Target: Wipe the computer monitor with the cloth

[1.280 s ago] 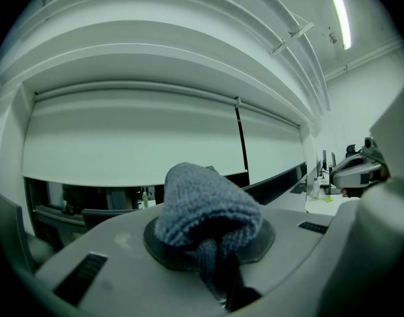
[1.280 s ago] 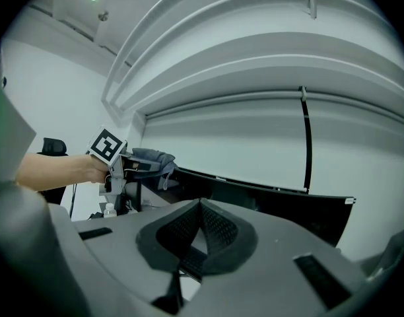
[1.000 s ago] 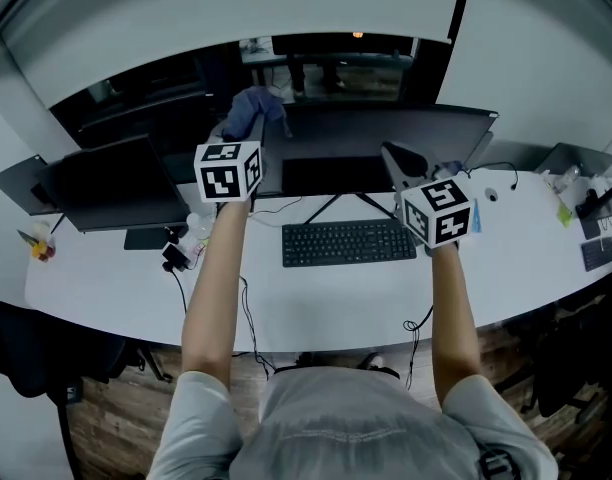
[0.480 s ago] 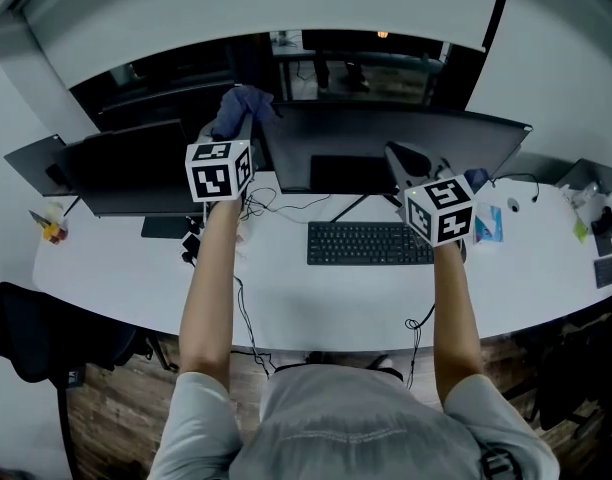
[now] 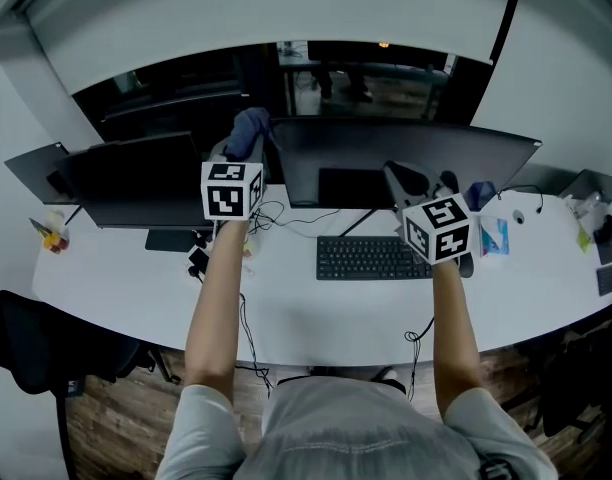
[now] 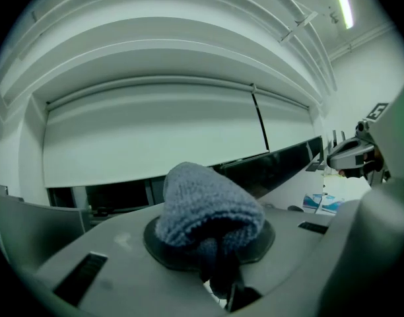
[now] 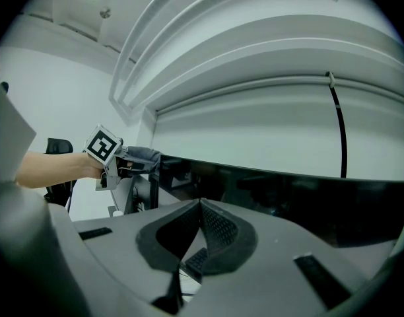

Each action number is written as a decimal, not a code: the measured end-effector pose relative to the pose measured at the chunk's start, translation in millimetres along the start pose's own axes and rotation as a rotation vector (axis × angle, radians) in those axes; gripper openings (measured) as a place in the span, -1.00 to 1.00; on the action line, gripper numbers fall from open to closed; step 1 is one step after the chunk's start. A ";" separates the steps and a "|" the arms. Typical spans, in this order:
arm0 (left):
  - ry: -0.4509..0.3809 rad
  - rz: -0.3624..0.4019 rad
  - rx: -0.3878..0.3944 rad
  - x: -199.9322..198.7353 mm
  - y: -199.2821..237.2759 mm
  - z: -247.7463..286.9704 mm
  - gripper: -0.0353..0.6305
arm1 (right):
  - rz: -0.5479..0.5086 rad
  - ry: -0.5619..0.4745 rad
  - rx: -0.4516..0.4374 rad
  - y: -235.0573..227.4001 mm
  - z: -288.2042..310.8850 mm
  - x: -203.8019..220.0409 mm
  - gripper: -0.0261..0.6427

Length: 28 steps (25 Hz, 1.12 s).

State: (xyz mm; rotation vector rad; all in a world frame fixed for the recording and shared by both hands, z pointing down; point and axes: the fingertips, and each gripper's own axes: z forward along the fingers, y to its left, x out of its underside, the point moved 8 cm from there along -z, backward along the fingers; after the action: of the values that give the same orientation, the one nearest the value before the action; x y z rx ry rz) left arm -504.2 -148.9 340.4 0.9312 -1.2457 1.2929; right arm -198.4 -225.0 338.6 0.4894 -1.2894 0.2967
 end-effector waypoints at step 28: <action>0.212 -0.036 0.120 117.9 -42.3 33.9 -0.73 | 0.077 0.172 0.022 3.6 15.7 84.5 -0.92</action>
State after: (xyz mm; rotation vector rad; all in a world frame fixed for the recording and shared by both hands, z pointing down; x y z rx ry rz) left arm -482.6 -167.0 467.0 0.8724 -0.9923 1.4109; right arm -191.2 -234.8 423.7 0.4245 -1.1401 0.4093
